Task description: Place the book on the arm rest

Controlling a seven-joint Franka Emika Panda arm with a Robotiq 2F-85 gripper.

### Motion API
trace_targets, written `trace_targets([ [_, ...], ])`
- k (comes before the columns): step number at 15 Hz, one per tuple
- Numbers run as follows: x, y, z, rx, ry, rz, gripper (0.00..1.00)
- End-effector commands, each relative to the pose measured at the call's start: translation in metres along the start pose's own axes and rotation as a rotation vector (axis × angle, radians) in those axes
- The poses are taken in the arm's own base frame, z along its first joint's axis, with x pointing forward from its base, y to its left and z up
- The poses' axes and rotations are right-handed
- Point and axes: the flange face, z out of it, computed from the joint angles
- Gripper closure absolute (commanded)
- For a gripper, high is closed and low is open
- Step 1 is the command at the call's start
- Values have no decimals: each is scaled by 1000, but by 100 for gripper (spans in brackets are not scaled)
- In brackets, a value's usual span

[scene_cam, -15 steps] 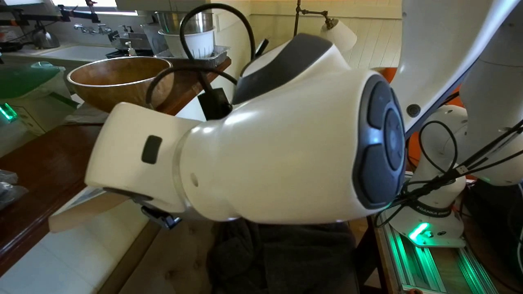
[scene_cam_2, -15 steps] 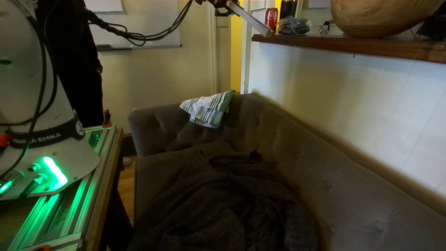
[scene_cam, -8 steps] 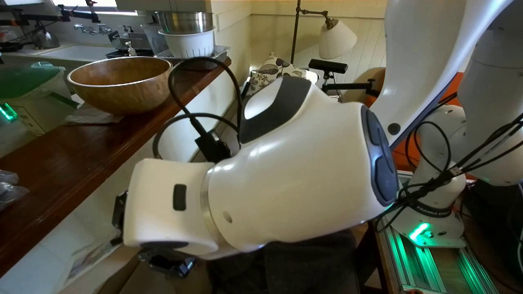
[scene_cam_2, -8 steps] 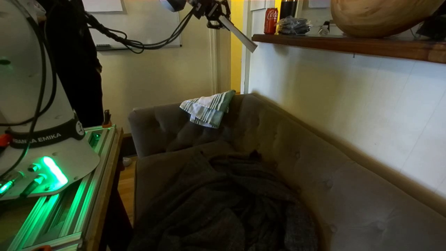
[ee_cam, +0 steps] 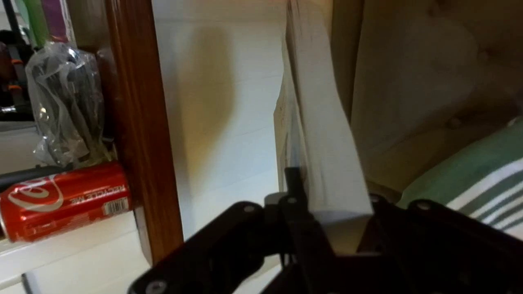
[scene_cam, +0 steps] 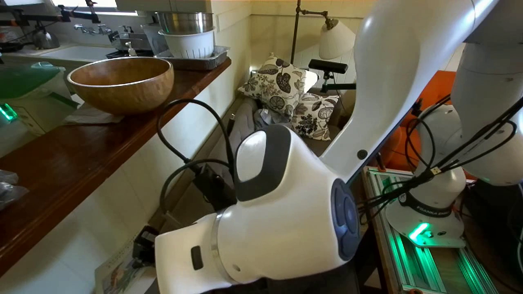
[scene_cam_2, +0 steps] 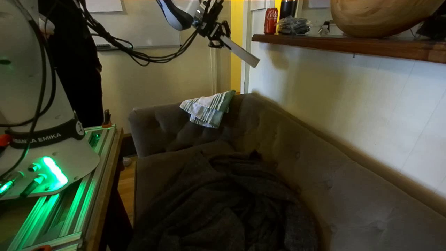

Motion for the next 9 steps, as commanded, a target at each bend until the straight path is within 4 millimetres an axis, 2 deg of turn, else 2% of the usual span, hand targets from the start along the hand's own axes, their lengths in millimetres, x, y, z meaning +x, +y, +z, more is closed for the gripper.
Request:
trace_targets([
  [1,-3,-3,7,-16,-43,-12,76],
  [5,-5,-6,14,-35,-85,-18,76],
  [6,-5,-5,14,-37,-84,-17,94],
  [9,20,-20,5,-76,-50,-51,94],
])
